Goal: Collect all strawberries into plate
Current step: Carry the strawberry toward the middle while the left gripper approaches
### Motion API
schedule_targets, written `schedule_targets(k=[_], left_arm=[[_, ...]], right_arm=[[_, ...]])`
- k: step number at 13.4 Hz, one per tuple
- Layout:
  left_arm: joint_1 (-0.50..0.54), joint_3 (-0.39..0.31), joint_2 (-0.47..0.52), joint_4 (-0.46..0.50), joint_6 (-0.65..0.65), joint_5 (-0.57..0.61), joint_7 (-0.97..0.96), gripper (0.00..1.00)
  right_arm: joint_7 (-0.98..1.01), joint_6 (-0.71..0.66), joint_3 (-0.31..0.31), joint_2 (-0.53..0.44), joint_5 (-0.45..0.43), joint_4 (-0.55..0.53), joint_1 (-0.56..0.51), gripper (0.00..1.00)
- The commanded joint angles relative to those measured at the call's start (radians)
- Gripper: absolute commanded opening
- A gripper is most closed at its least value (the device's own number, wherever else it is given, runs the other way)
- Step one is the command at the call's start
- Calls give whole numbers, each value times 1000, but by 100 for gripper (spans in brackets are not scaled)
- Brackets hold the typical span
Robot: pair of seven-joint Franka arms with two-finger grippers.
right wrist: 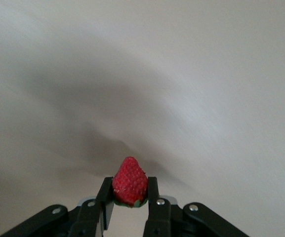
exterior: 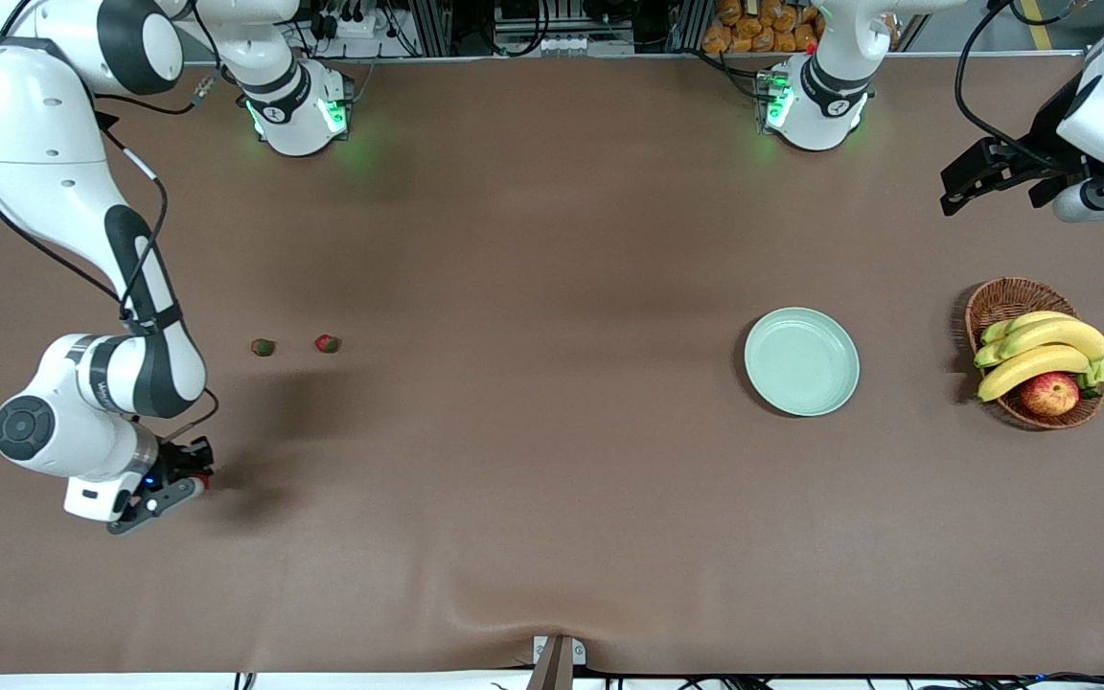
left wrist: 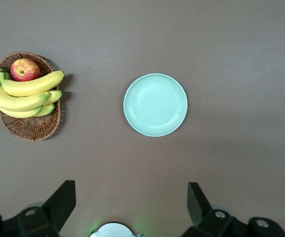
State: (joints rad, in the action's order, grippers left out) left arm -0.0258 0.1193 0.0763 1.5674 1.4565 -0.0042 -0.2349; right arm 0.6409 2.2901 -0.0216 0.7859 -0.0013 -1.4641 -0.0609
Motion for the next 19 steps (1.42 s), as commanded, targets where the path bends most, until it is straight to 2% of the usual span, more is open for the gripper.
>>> schedule_targets(k=[1,3,8,14,19], left_arm=[[4,0,-3,-12,2,0,16,100],[4,-1,-1,-13,2,3,20,100],[4,-1,-3,-15,2,6,20,100],[3,0,-26,-12,7,-10,8,100],[-26,26,-33,3,7,-11,-1,100]], right_arm=[[-1,-15,-110,-20,38,2,-7,0],[-81,-14,-176,-20,89,2,1,0],[-350,-8,-288,-20,89,4,82,0],[-767,17,-284,-11,75,47,315,0],[-1105,182,-276,15,72,51,498,0]])
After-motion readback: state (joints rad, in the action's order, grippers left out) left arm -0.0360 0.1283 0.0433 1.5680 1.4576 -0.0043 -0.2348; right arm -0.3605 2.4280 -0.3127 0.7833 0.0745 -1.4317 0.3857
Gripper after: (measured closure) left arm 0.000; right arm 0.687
